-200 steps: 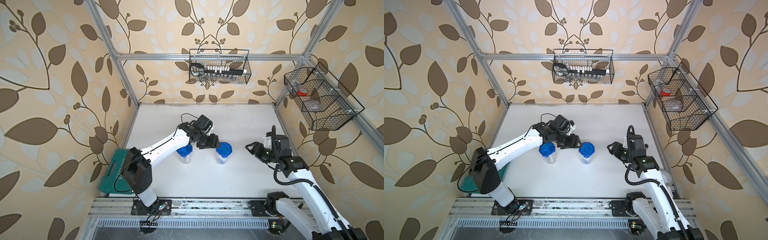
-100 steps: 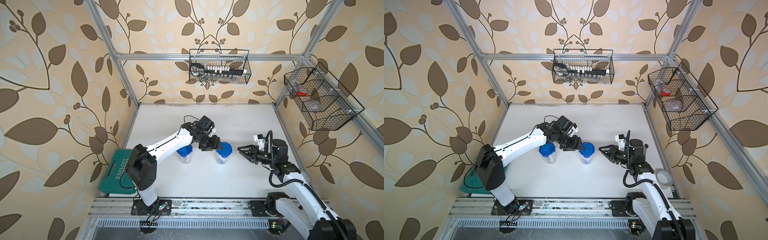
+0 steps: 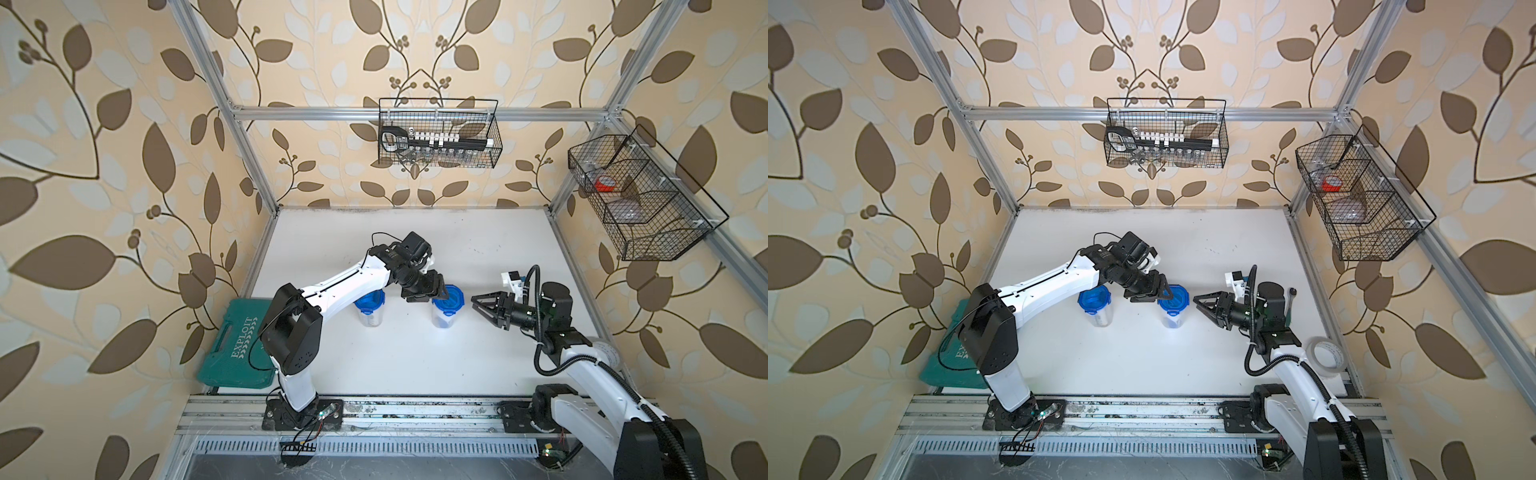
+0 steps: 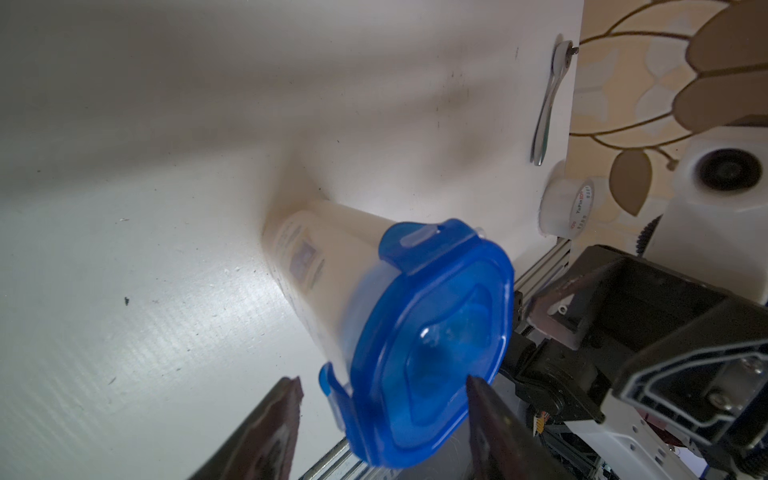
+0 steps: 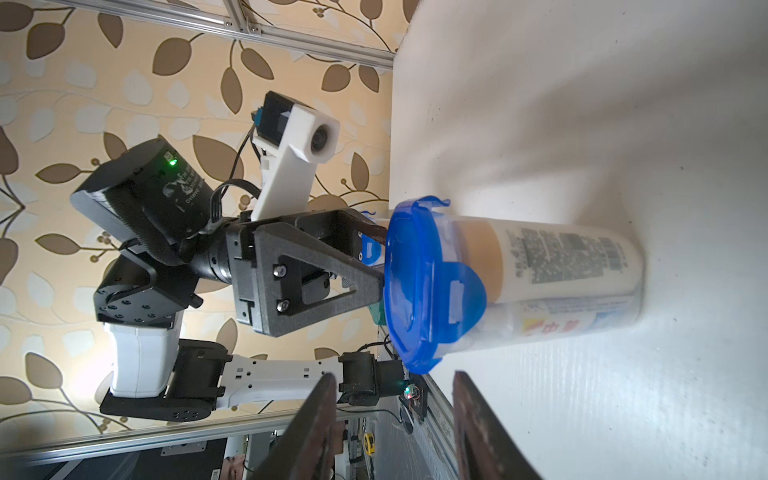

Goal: Take out toiletry kits
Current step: Unfasten the latch on the container.

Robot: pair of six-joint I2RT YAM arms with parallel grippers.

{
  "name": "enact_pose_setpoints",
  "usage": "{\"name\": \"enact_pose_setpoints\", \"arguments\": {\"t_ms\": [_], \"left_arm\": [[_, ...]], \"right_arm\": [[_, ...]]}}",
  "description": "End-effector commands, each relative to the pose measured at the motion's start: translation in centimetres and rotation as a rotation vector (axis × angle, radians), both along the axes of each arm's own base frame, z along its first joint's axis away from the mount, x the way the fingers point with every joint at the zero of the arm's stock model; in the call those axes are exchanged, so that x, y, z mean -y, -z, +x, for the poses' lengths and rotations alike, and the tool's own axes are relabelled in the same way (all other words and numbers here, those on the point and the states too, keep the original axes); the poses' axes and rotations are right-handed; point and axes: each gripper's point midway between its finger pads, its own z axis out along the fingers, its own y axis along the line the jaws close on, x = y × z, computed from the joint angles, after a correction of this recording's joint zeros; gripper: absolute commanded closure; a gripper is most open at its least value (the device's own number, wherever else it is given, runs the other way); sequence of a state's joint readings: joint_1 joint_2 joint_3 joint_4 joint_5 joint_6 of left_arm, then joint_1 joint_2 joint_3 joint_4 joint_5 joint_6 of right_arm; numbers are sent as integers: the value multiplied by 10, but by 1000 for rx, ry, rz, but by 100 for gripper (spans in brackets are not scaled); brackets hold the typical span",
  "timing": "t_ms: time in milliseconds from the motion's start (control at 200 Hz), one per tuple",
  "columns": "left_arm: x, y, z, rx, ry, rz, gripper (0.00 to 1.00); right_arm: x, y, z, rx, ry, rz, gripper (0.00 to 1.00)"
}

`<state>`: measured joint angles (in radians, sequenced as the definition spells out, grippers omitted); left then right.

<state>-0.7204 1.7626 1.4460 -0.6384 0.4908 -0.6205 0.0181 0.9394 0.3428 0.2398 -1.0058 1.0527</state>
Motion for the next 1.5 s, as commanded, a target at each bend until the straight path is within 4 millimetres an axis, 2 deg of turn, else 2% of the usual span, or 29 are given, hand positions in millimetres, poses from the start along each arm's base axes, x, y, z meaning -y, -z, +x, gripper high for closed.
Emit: {"name": "enact_pose_setpoints", "arguments": {"t_ms": [0,445,645,790,1035,1295,1500], "left_arm": [[6,-15,4,19,-2,-37,35],[5,-4,1,-3,0,-29,37],[1,8,-1,-18,-10,-7,38],[-3,20,-4,-40,-14,18,38],[-7,27,-4,-49,-25,47,39],[-13,39,-9,-72,-35,78,40],[-18,46,-9,-80,-44,113,42]], "right_arm": [[-2,1,-3,3,-18,34,55],[-5,-6,-6,37,-28,107,55],[-5,4,-1,-9,-19,123,55],[-7,13,10,-62,7,126,60],[-7,28,18,-105,37,125,59],[-17,12,25,-41,4,192,55],[-18,17,26,-49,9,204,56]]}}
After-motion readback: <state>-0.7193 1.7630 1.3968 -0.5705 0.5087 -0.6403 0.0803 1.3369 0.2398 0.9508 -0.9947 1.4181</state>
